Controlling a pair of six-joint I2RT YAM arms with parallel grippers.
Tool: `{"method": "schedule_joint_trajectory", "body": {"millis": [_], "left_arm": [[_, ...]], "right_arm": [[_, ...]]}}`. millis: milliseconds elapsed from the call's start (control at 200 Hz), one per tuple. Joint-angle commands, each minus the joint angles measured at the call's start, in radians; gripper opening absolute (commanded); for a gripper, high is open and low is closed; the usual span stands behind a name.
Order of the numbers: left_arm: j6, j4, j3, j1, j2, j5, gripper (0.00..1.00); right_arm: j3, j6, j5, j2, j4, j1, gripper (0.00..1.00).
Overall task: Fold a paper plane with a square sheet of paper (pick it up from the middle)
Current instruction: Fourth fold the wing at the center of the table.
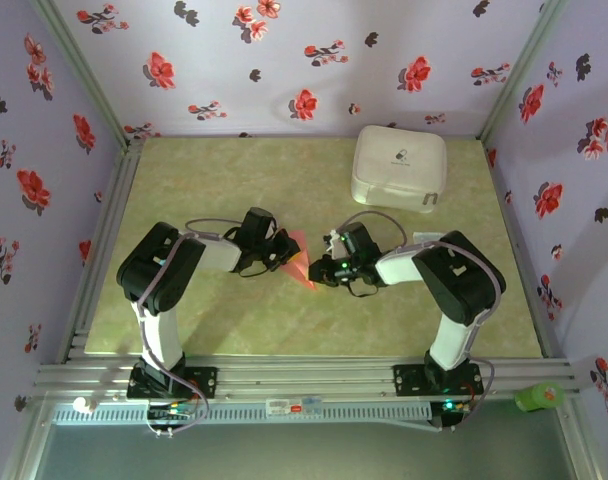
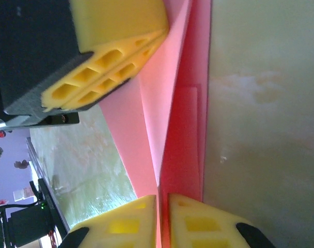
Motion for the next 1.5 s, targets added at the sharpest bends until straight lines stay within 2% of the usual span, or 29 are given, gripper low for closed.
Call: {"method": "schedule_joint_trajectory", "body": {"millis": [0, 185, 455, 840, 930, 1035, 1310, 1390, 1495], "left_arm": [[0.030, -0.065, -0.004, -0.006, 0.032, -0.012, 0.06], [0.026, -0.057, -0.007, -0.006, 0.037, -0.012, 0.06], [0.024, -0.056, -0.008, -0.006, 0.035, -0.014, 0.06], [0.023, -0.053, -0.014, -0.006, 0.034, -0.014, 0.06], [0.023, -0.053, -0.016, -0.006, 0.035, -0.016, 0.06], [0.023, -0.053, -0.016, -0.006, 0.035, -0.016, 0.06], [0.021, -0.053, -0.013, -0.006, 0.038, -0.015, 0.06], [0.021, -0.052, -0.013, -0.006, 0.038, -0.015, 0.06], [0.020, -0.053, -0.014, -0.005, 0.036, -0.015, 0.05]], "right_arm": [[-0.015, -0.020, -0.005, -0.023, -0.136, -0.002, 0.11], [-0.011, -0.038, -0.004, -0.022, -0.176, -0.002, 0.07], [-0.003, -0.044, -0.016, -0.038, -0.222, -0.001, 0.11], [-0.009, -0.063, -0.035, -0.032, -0.265, -0.002, 0.07], [-0.010, -0.064, -0.041, -0.038, -0.275, -0.001, 0.11], [-0.002, -0.072, -0.051, -0.044, -0.298, -0.001, 0.11], [0.021, -0.125, -0.001, -0.039, -0.385, -0.002, 0.08], [0.020, -0.127, -0.005, -0.039, -0.384, -0.001, 0.05], [0.022, -0.131, -0.012, -0.040, -0.394, -0.002, 0.10]]}}
